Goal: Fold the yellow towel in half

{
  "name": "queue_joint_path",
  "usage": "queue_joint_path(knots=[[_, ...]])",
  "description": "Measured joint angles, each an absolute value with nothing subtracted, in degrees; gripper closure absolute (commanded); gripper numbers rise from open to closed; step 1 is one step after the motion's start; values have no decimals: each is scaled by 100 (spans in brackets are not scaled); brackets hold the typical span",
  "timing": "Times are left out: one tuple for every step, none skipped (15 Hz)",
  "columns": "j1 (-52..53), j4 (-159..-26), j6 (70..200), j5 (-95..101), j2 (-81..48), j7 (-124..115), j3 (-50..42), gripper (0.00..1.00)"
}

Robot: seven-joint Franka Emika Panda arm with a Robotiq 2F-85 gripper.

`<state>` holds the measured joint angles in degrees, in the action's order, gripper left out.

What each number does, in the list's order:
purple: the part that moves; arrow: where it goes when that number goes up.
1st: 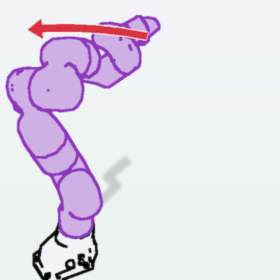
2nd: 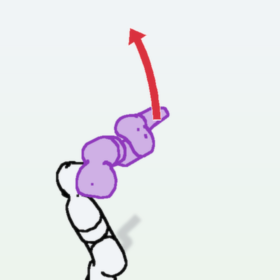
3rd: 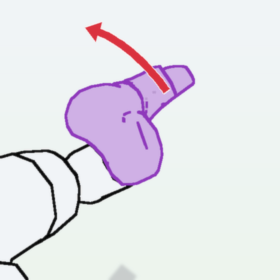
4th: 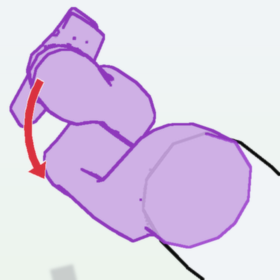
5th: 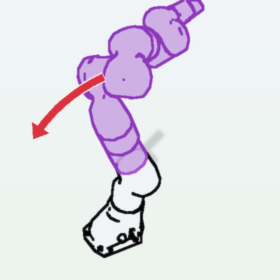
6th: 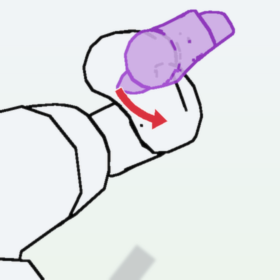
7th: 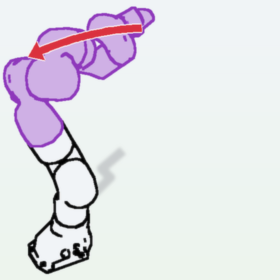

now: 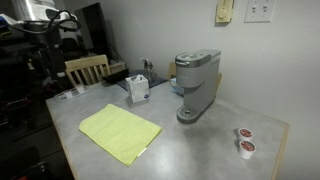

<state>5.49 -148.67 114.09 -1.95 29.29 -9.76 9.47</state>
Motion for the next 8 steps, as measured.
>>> queue_joint_path(knots=[[549, -14867, 11492, -196, 2897, -978, 946, 0], [549, -14867, 11575, -196, 2853, -979, 943, 0], [549, -14867, 11671, -196, 2798, -979, 943, 0], [549, -14867, 11773, -196, 2734, -979, 943, 0], [549, -14865, 11876, -196, 2670, -979, 943, 0], [549, -14864, 11985, -196, 2603, -979, 943, 0], [549, -14854, 12085, -196, 2537, -979, 943, 0], [550, -14848, 12189, -196, 2469, -979, 943, 0]])
